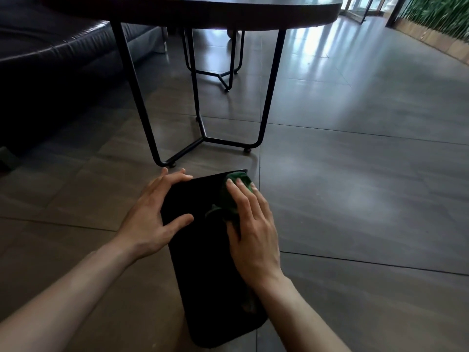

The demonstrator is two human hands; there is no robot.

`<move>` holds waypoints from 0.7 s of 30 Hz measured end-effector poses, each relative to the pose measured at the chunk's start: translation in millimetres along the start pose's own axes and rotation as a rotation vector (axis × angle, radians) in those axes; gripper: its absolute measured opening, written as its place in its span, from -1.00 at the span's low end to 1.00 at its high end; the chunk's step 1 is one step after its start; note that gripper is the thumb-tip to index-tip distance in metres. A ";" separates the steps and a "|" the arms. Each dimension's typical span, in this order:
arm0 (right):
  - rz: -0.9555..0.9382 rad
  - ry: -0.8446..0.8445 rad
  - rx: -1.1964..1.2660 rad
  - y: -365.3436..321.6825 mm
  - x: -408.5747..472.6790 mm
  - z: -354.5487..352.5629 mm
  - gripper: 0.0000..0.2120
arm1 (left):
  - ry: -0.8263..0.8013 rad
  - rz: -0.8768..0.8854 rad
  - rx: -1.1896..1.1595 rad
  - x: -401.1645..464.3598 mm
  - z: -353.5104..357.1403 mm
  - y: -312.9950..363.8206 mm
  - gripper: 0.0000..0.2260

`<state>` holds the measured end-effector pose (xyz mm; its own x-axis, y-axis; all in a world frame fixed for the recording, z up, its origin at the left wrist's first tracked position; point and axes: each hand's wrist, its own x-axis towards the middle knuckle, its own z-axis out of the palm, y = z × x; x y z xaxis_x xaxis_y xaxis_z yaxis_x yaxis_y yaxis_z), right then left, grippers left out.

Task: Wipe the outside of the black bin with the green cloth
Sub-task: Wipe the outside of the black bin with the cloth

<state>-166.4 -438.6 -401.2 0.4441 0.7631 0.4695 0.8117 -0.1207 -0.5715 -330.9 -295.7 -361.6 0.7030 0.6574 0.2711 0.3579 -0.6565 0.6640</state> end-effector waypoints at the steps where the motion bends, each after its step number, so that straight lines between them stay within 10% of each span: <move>1: 0.022 0.017 0.020 1.2 -2.2 1.5 -0.38 | -0.003 0.000 -0.003 -0.1 -0.1 0.4 -0.37; 9: 0.499 0.234 0.281 23.6 -110.8 12.0 -0.31 | -0.005 0.024 -0.010 -1.7 3.2 3.5 -0.38; 21: -0.016 0.091 -0.153 -12.6 -77.5 19.6 -0.48 | 0.023 0.021 0.026 -1.6 4.5 -0.1 -0.38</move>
<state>-218.5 -483.7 -443.6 0.4573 0.7062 0.5406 0.8642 -0.2093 -0.4576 -329.3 -298.3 -365.2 0.6961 0.6517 0.3012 0.3595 -0.6796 0.6395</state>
